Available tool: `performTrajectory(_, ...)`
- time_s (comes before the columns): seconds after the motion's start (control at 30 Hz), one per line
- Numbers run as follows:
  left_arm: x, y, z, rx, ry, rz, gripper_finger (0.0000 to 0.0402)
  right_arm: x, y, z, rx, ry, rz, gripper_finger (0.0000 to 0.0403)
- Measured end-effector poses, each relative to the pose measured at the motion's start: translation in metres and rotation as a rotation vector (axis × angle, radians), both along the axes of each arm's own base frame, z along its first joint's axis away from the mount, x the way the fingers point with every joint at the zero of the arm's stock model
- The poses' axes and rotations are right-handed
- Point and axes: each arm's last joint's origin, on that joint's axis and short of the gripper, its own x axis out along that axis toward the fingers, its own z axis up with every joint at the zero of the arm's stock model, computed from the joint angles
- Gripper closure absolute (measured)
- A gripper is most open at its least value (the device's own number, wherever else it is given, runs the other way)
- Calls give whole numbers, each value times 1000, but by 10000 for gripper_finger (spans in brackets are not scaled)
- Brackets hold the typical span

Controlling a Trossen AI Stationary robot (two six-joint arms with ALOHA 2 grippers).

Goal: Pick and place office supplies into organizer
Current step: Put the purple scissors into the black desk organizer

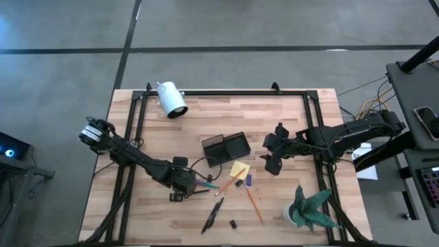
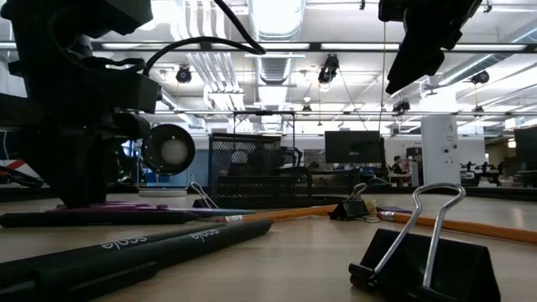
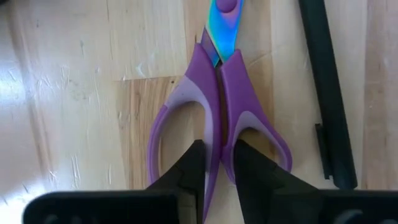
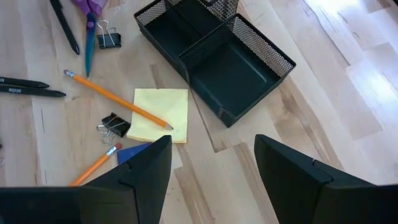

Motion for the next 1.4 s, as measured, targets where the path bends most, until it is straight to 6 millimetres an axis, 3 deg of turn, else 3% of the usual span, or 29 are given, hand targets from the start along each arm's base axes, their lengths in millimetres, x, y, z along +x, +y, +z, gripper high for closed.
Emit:
performTrajectory(0.13,-2,1,3,16,14,-1,360,0,0,0,0,0,0,181)
performTrajectory(0.33,-11,8,31,115,43,11,360,0,-1,0,-31,-5,-17,181)
performTrajectory(0.57,-16,13,85,251,111,-19,363,0,-3,1,-113,-15,-44,181)
performTrajectory(0.83,-19,19,167,453,148,-102,363,-2,-8,5,-240,-42,-110,181)
performTrajectory(0.97,-13,24,195,486,64,-132,363,-6,-10,10,-290,-72,-151,181)
performTrajectory(1.1,-4,37,200,618,64,-155,364,-10,-12,15,-295,-100,-170,181)
performTrajectory(1.4,18,79,178,794,259,-178,364,-18,-14,24,-260,-168,-228,181)
